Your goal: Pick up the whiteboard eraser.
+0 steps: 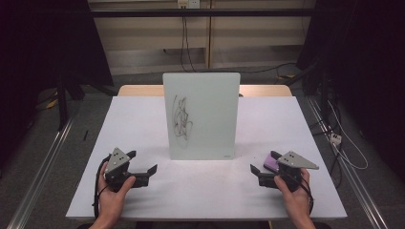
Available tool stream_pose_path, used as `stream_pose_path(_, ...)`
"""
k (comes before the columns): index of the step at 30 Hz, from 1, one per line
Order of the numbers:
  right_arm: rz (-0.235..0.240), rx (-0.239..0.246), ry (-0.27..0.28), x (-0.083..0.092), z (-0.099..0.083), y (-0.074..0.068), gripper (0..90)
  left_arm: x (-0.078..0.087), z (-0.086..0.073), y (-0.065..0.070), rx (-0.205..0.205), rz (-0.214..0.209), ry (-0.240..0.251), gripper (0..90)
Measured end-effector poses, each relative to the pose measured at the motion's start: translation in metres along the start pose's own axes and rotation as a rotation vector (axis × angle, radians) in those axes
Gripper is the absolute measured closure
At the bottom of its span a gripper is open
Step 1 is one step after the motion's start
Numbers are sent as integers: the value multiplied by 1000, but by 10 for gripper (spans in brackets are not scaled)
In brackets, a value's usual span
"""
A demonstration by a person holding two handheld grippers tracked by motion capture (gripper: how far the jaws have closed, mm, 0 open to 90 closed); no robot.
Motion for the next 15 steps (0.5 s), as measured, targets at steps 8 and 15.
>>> stream_pose_path(8, 26, 14, -8, -2, 2, -3, 77, 0, 0, -4, 7, 18, -2, 54)
stream_pose_path(15, 44, 12, -19, -5, 2, -5, 89, 0, 1, -4, 6, 22, 12, 54)
Point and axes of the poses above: each handheld gripper's, and its own axes: x roughly backward along the jaws, z roughly out of its top, y roughly to its right, the point moved 6 cm from there along -x, roughly forward along the jaws, and after that the axes turned 9 degrees about z, right-handed, at the moved point
